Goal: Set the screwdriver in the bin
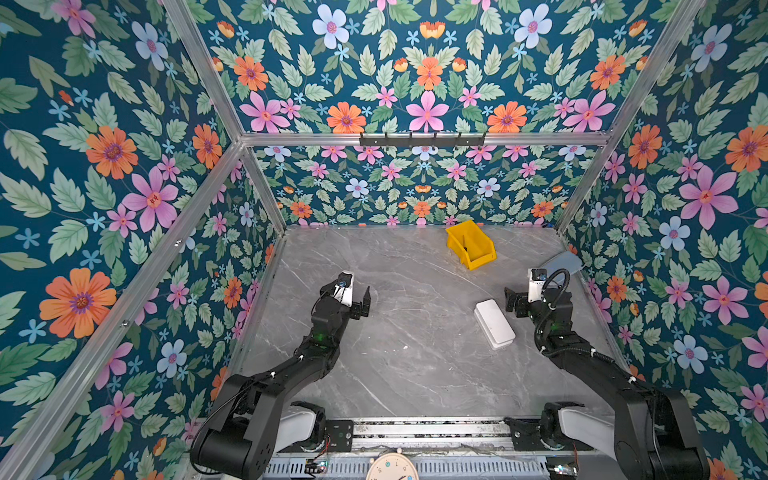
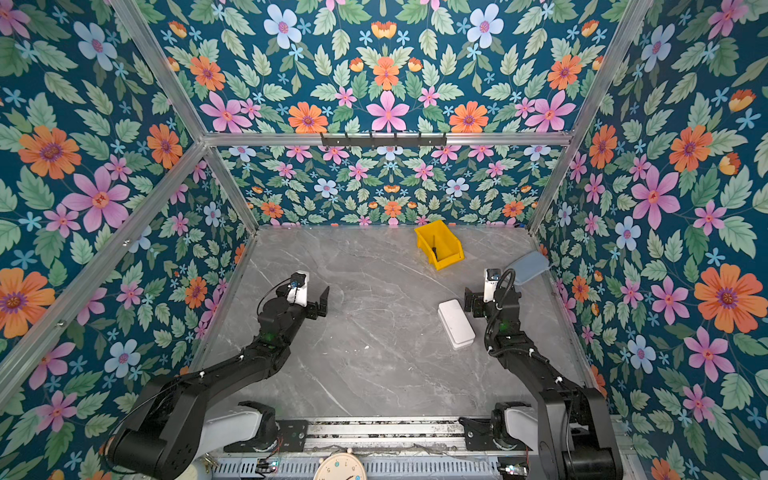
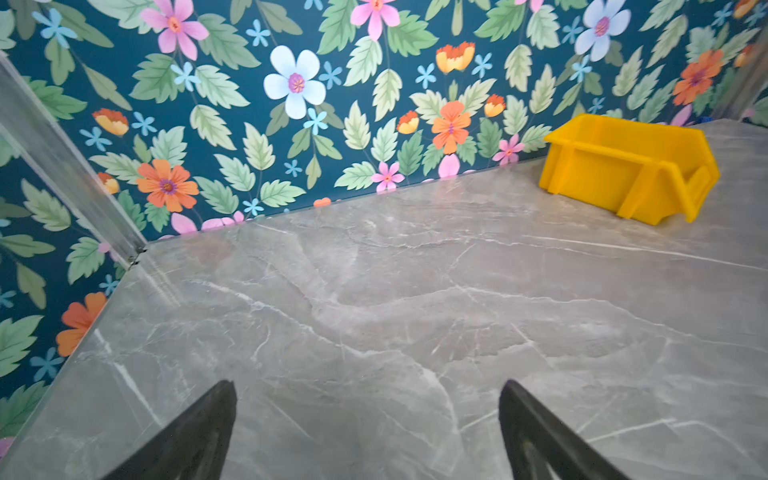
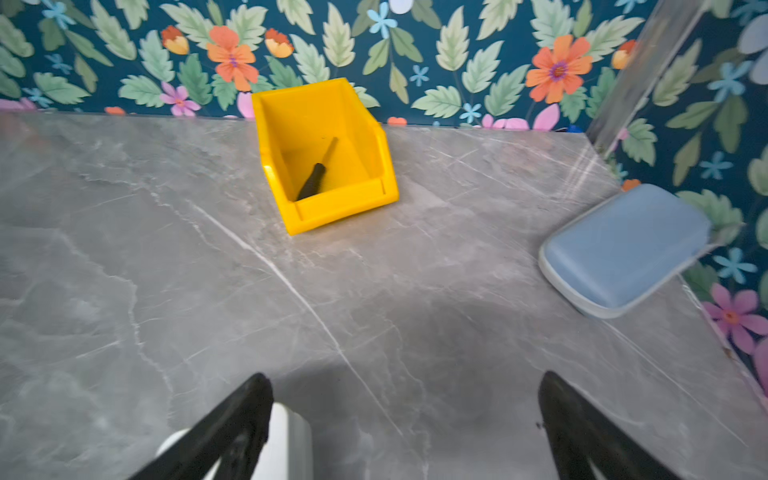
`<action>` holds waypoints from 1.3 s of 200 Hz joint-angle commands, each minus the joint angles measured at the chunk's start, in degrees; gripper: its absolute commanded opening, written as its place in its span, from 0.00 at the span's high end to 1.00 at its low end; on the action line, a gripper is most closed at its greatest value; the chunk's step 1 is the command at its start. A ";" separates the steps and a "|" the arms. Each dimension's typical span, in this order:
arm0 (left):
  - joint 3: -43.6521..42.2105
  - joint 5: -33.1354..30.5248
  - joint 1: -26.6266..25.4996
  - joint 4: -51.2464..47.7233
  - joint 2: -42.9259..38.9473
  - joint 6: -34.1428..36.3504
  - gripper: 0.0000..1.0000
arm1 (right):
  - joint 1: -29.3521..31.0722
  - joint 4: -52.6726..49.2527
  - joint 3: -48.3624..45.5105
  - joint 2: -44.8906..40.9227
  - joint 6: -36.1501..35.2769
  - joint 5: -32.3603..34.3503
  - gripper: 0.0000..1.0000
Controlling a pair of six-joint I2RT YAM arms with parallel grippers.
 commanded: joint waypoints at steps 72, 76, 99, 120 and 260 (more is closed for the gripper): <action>-6.04 -8.87 8.58 27.64 15.96 -1.24 0.00 | -1.15 1.50 1.27 0.80 0.79 0.91 0.01; -5.98 -8.94 9.08 28.72 17.10 -1.61 0.01 | -1.16 1.50 1.19 1.04 1.11 0.34 0.01; -6.60 -5.90 12.94 32.89 21.25 -5.79 0.01 | -1.49 4.99 -0.61 4.14 1.94 -0.09 0.01; -4.73 -3.70 14.62 27.32 20.52 -6.98 0.01 | -3.74 16.07 -4.27 9.56 4.50 -2.10 0.01; -2.10 -4.47 14.87 24.87 21.72 -6.64 0.00 | -4.59 20.85 -3.74 16.27 4.92 -3.03 0.01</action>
